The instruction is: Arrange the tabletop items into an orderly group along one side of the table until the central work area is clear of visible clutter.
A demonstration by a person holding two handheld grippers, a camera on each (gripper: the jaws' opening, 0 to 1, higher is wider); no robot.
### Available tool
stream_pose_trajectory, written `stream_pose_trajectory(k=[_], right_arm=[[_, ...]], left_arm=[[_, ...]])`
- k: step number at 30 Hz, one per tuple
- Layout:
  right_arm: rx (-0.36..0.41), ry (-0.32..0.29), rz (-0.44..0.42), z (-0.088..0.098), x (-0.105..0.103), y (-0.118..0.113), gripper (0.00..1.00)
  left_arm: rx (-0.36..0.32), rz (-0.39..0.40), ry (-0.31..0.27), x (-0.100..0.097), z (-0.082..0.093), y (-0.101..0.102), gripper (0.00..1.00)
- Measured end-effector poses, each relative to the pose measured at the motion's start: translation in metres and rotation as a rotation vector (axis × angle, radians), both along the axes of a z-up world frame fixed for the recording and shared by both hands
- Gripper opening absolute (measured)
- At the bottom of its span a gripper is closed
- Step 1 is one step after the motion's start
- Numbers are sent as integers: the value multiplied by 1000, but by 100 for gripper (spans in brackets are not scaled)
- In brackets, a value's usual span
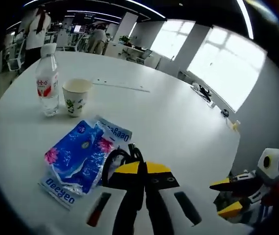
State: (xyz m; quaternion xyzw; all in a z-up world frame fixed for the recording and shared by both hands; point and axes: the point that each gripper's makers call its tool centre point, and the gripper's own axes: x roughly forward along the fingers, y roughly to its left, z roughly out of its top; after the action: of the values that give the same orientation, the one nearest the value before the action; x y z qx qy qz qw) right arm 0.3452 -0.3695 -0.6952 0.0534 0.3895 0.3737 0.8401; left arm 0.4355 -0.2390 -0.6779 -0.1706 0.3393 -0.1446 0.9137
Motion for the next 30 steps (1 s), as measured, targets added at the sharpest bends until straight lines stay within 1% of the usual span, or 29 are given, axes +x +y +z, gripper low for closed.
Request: stream_pose_trajectory(k=[4,10,12,15,20,24,25,30], right_arm=[[11,19,-18,-4,1,0,50],[24,36,-27,-9,8,6,49],[41,44,-53,-10,14,8,47],[47,35,-88,-11,27,8,43],[86,51,-144,-14,43,8,44],[176,96,-234,-18,57,10,43],[217,116,-260,-19,61,13,43],[274,157,-288,-27,66,22,43]], left_arm=[[-18,-7,-8,-2,7,-6,0],[-21,-41,-31,-3,18,-20,0],[-23,-59,-40,-3,23,-27,0],[-25,-82,-54,-4,31,-36,0],[-26,-119,-68,-6,41,-50,0],[-25,-145,-78,-9,46,-60,0],[-26,-149,-79,-10,47,-62,0],[-17,-185,-79,-15,46,-73,0]])
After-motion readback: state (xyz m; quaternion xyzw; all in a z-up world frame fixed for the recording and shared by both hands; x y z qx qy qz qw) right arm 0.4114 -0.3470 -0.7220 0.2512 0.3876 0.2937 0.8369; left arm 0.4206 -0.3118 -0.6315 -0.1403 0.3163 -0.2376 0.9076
